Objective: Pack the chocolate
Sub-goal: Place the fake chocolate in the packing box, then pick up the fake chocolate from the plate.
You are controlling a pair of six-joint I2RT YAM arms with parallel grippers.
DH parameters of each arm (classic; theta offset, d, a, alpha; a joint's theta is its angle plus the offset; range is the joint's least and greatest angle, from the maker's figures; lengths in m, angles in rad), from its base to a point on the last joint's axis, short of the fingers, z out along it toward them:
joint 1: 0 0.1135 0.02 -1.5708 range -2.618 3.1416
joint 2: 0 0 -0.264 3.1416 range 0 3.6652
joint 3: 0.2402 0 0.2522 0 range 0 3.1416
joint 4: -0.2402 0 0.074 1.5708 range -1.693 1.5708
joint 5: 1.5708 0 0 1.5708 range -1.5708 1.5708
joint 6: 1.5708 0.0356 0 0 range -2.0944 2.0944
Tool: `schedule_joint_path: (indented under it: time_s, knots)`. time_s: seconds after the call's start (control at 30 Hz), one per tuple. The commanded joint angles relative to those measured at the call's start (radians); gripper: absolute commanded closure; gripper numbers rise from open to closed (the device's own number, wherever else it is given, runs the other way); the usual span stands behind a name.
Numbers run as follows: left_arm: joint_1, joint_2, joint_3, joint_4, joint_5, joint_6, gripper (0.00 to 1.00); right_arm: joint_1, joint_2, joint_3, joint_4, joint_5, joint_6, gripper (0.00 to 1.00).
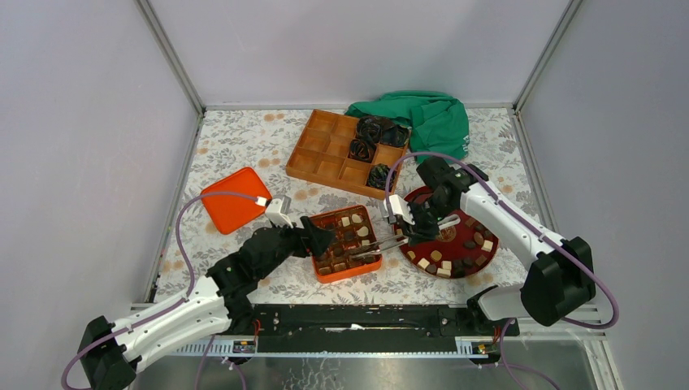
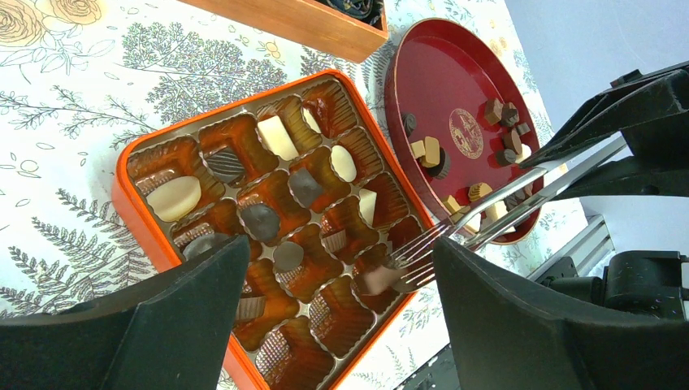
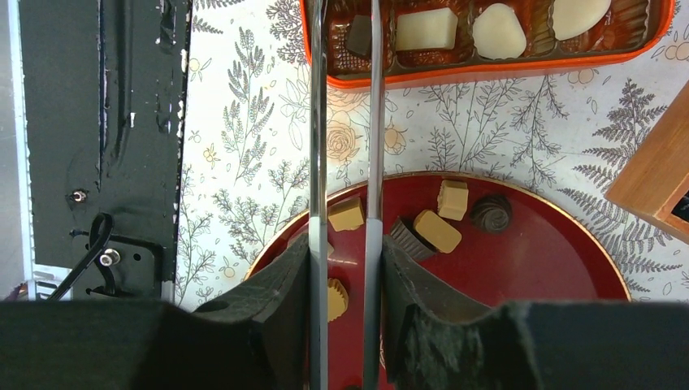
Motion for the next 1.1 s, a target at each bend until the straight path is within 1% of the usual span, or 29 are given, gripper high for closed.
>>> schedule_joint_path:
  time_s: [0.0,0.17,0.3,0.4,0.5,0.6,0.7,0.8,0.87,0.93,1.03,1.07]
  knots:
    - [0.006,-0.013,0.024,0.007,-0.023,-0.007,0.1,0.01,-0.003,0.05,0.0,-0.039,0.022,0.61]
    - [0.007,-0.017,0.026,0.007,-0.016,-0.012,0.11,0.01,-0.013,0.054,-0.008,-0.055,0.04,0.6]
    - [0.006,-0.018,0.027,0.011,-0.009,-0.015,0.11,0.009,-0.03,0.062,-0.014,-0.079,0.074,0.61]
    - [0.006,-0.023,0.027,0.025,0.006,-0.016,0.11,-0.012,-0.053,0.064,-0.028,-0.127,0.087,0.62]
    - [0.006,-0.036,0.02,0.067,0.045,-0.007,0.11,-0.068,-0.089,0.047,-0.033,-0.209,0.1,0.62]
    - [0.007,-0.06,-0.006,0.165,0.132,0.013,0.11,-0.146,-0.137,0.016,-0.033,-0.274,0.117,0.62]
    - [0.006,-0.093,-0.042,0.288,0.195,0.011,0.11,-0.214,-0.189,-0.026,-0.01,-0.301,0.174,0.62]
    - [0.006,-0.123,-0.07,0.395,0.206,-0.021,0.1,-0.291,-0.26,-0.077,0.048,-0.325,0.261,0.62]
    - [0.006,-0.13,-0.09,0.475,0.206,-0.062,0.09,-0.345,-0.308,-0.108,0.109,-0.347,0.346,0.63]
    - [0.006,-0.108,-0.108,0.564,0.206,-0.132,0.05,-0.401,-0.358,-0.14,0.17,-0.379,0.425,0.63]
    - [0.006,-0.028,-0.138,0.73,0.206,-0.236,0.02,-0.478,-0.42,-0.192,0.285,-0.425,0.558,0.65]
    - [0.007,0.008,-0.14,0.783,0.23,-0.257,0.02,-0.507,-0.436,-0.208,0.314,-0.438,0.593,0.65]
